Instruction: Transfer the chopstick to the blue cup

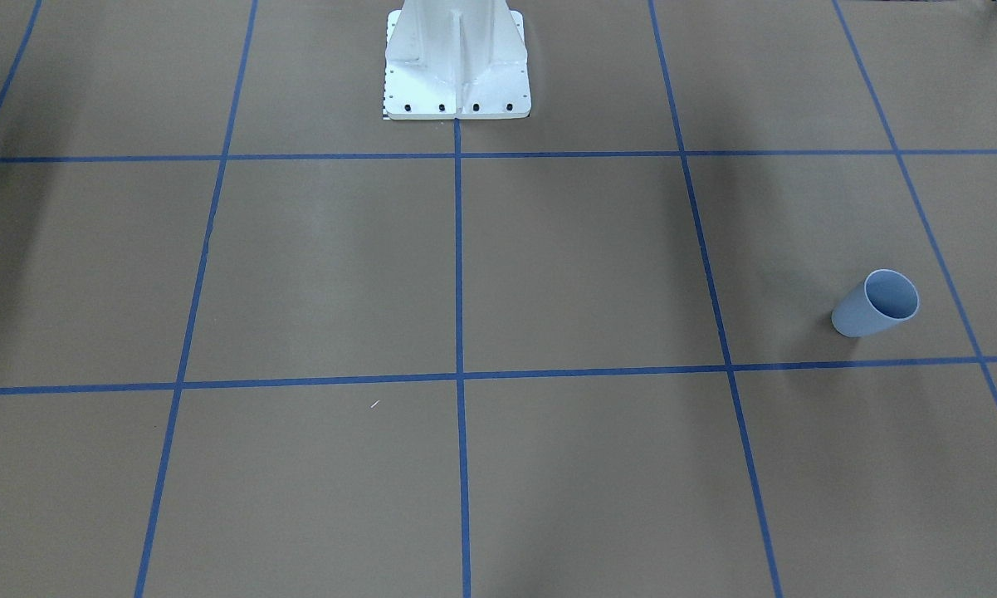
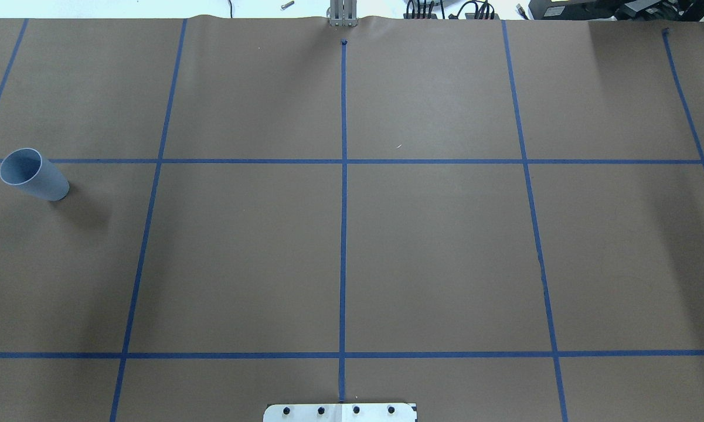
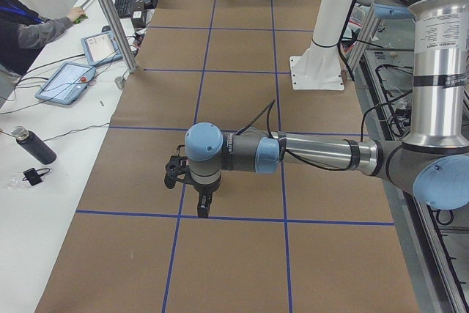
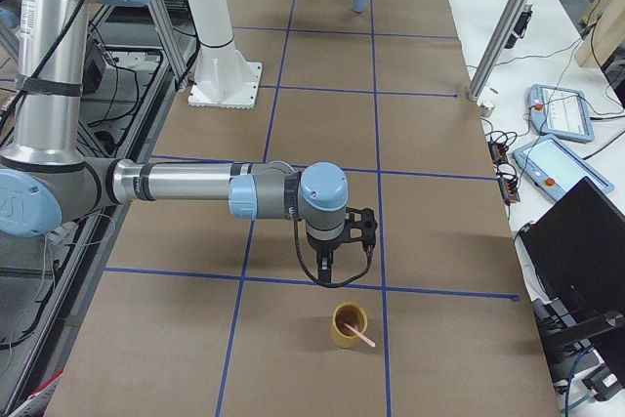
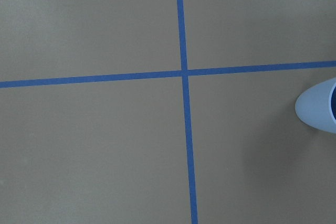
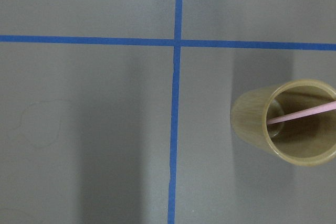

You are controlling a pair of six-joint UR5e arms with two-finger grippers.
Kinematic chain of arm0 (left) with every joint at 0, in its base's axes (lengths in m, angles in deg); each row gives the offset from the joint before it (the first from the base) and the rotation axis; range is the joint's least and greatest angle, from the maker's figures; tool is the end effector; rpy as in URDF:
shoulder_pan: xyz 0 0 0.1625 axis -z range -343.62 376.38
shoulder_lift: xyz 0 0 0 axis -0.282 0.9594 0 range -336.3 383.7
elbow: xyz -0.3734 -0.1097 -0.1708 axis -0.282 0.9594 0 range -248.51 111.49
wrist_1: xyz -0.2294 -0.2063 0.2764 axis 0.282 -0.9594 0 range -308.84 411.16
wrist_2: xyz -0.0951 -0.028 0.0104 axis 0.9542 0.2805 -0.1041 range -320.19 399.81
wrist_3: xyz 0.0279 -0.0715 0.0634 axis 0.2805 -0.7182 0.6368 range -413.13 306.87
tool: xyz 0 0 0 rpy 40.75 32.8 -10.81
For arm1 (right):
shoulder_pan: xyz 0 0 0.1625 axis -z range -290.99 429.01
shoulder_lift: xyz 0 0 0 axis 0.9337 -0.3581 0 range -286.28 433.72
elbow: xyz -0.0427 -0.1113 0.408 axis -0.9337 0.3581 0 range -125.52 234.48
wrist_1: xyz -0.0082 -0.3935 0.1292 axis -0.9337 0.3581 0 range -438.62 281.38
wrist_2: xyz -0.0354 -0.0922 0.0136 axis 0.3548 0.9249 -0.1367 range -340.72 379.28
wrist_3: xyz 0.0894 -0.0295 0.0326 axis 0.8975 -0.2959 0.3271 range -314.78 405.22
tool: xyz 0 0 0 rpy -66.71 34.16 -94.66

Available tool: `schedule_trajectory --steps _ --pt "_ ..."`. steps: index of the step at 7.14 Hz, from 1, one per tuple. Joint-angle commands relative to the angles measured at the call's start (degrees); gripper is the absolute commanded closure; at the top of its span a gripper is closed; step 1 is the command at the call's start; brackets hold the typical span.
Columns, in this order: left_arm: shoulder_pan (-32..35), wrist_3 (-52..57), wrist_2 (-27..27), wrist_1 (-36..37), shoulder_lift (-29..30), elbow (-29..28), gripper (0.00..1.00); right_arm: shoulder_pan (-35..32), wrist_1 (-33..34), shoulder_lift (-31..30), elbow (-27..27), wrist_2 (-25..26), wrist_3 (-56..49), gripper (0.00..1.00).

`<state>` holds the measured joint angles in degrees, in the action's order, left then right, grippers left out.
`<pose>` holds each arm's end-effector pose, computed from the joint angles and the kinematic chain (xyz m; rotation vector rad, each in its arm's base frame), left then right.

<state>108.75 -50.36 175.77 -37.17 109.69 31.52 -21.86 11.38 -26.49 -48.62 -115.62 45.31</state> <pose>-0.0809 -0.4621 0.6068 0.1078 0.7978 0.0371 0.0693 -0.4186 0.6264 0.0533 -0.7832 -0.0039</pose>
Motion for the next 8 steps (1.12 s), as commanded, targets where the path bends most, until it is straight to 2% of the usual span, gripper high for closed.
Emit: schedule_trajectory --steps 1,4,5,6,7,8 --pt "-0.44 -0.31 0.09 0.0 0.49 0.77 0.02 0.0 0.0 0.01 0.0 -0.09 -0.09 0.0" --pt "-0.53 -0.14 -0.52 -0.09 0.67 3.57 0.02 0.0 -0.09 1.15 -2.62 -0.45 0.09 0.0" --pt "-0.53 -0.22 -0.44 -3.66 1.97 4.46 0.02 0.0 -0.18 1.5 -4.03 -0.45 0.44 0.0" --pt "-0.53 -0.48 -0.26 -9.26 2.34 4.03 0.02 0.0 -0.18 3.07 -3.0 -0.27 0.79 0.0" --pt "-0.79 -0.75 0.09 -18.37 6.52 -1.63 0.02 -0.09 -0.18 3.61 -3.16 -0.36 0.88 0.0" --pt "-0.79 -0.49 1.05 -21.59 6.82 -3.17 0.02 -1.48 -2.09 2.66 -3.51 -0.53 -2.17 0.0"
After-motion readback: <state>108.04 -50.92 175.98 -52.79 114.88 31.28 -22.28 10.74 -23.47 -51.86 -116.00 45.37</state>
